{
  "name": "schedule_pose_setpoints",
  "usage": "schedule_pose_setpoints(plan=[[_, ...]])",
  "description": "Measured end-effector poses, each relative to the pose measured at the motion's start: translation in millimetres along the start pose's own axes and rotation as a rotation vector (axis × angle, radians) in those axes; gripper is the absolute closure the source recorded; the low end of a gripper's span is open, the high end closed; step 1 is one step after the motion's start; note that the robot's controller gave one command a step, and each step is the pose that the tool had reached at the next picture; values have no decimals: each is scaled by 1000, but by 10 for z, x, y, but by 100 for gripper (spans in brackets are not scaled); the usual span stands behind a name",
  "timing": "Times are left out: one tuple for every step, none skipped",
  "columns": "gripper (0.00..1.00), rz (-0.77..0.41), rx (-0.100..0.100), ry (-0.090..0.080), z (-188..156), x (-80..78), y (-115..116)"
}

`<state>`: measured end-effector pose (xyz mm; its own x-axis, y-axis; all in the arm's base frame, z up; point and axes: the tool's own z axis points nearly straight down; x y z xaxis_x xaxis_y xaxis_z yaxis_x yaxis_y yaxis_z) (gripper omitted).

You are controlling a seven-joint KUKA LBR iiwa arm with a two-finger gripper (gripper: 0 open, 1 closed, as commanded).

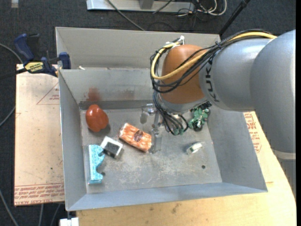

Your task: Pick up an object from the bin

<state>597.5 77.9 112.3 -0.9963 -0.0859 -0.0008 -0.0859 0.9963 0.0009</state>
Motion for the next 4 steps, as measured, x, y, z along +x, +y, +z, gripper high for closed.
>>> schedule_pose_setpoints(plan=[[0,-149,0,-3,184,-174,180],[0,-207,0,-1,290,-58,329],[100,-232,0,1,381,455,1008],[100,-230,0,1,380,451,1002]])
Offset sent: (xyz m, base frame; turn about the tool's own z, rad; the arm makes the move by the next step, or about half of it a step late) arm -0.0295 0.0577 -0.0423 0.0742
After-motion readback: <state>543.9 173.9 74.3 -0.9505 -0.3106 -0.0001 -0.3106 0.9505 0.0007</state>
